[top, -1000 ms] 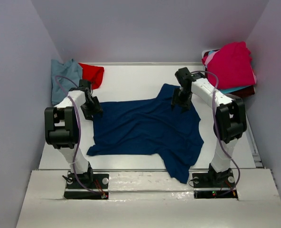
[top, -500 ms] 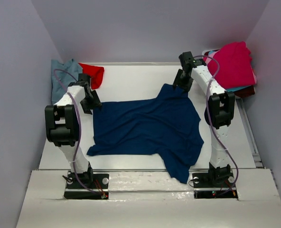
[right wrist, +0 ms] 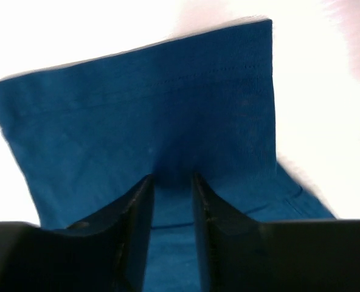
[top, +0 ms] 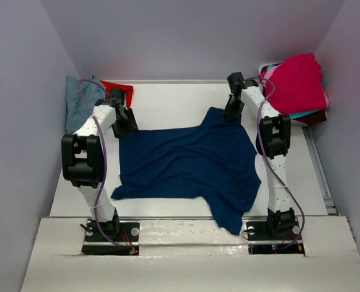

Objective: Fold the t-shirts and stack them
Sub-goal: Flatten the tshirt out

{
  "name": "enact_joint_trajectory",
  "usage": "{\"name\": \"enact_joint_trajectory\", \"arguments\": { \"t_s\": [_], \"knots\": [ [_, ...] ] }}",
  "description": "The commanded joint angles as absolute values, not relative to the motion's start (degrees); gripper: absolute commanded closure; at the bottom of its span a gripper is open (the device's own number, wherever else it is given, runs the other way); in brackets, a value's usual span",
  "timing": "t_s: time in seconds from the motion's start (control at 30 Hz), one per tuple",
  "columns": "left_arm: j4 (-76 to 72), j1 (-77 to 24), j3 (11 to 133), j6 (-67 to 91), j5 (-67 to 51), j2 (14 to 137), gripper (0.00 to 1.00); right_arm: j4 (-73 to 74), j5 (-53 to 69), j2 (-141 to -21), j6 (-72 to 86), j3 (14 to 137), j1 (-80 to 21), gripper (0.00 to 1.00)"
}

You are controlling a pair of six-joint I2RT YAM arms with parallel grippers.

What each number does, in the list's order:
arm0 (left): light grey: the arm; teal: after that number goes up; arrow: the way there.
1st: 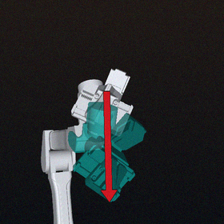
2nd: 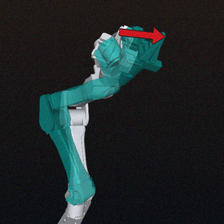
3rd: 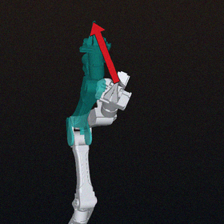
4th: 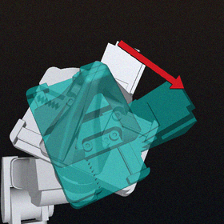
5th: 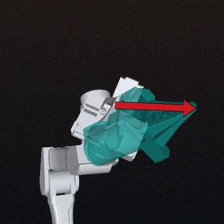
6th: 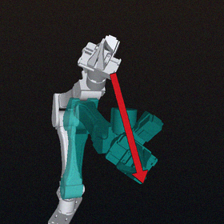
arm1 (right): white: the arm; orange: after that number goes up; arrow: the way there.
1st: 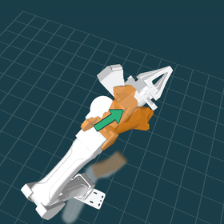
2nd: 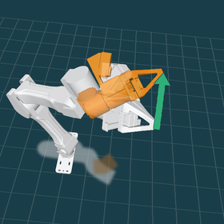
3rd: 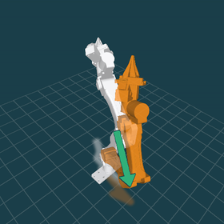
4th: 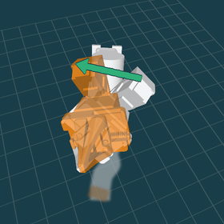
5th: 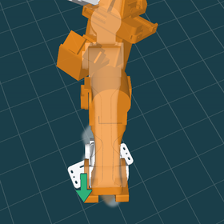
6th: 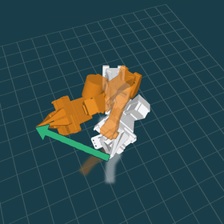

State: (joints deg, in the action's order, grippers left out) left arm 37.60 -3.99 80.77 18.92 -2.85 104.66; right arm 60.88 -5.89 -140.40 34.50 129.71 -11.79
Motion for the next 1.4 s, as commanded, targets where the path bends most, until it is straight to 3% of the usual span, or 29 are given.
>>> {"name": "enact_joint_trajectory", "arguments": {
  "t_s": [0.0,0.2,0.5,0.63,0.83,1.2,1.37],
  "knots": [
    [39.29,-5.62,84.46,18.63,-3.60,104.76,0.39,59.94,-6.86,-140.89,34.28,131.57,-11.07,0.67],
    [39.73,-6.15,85.17,18.28,-4.13,106.17,0.39,59.06,-7.21,-142.12,33.40,132.27,-11.07,0.75],
    [39.64,-6.68,85.25,18.11,-4.75,107.58,0.39,60.38,-6.42,-146.95,30.94,138.68,-11.07,0.73],
    [39.55,-6.68,85.08,18.28,-4.48,107.84,0.39,60.12,-5.80,-147.13,30.06,139.14,-11.07,0.66],
    [38.94,-7.21,83.67,18.46,-4.75,108.02,0.39,59.24,-7.55,-146.60,26.82,138.95,-11.07,0.47],
    [38.58,-7.73,81.74,18.55,-4.39,107.14,0.39,58.27,-10.46,-144.41,24.79,139.57,-11.07,0.43],
    [37.97,-7.73,80.07,18.63,-4.39,106.70,0.39,53.62,-8.62,-140.02,24.52,134.30,-11.07,0.43]
  ]
}}
